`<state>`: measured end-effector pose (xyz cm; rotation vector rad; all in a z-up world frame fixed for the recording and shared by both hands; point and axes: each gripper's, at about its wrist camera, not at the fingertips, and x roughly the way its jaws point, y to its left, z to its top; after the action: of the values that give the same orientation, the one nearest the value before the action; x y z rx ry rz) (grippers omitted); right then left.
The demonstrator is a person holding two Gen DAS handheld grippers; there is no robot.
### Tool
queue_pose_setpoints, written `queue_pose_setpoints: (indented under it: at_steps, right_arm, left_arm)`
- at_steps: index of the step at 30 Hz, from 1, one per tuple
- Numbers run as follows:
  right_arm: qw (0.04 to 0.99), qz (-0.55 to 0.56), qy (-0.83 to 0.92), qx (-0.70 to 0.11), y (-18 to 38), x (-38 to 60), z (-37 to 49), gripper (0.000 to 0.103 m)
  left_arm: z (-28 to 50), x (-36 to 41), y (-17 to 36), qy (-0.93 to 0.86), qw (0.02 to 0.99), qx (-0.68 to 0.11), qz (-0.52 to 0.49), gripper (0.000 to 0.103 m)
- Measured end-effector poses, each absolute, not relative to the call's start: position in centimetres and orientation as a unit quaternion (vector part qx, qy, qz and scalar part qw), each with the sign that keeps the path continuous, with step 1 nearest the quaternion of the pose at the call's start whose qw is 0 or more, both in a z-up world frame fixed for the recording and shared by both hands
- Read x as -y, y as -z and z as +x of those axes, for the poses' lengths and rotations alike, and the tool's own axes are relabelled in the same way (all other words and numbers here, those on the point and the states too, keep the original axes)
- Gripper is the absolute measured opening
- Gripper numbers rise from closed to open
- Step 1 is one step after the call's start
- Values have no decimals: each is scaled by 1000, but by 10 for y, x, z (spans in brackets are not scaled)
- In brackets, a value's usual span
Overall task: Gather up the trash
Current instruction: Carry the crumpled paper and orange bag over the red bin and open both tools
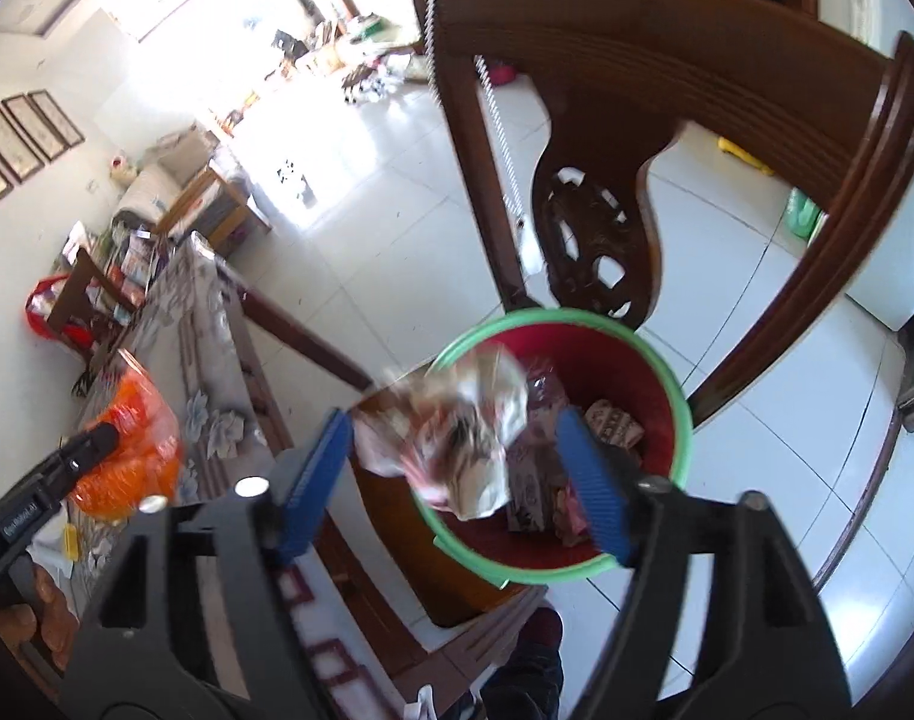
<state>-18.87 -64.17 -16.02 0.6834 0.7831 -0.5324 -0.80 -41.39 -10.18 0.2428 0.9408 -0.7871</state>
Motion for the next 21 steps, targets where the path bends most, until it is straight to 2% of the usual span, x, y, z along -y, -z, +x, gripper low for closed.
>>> queue_pose_setpoints:
  at_steps: [16,19,21]
  right_arm:
    - [810,322,344,-348,143,665,-255,72]
    - [803,330,358,-343,143,667,-269,72]
    - [801,330,364,-342,141,665,-274,72]
  left_arm:
    - [-56,520,131,476,734,-452,173,39]
    - [-63,534,131,493,724,-448,181,43]
    - [-66,540,129,497,723,-443,183,52]
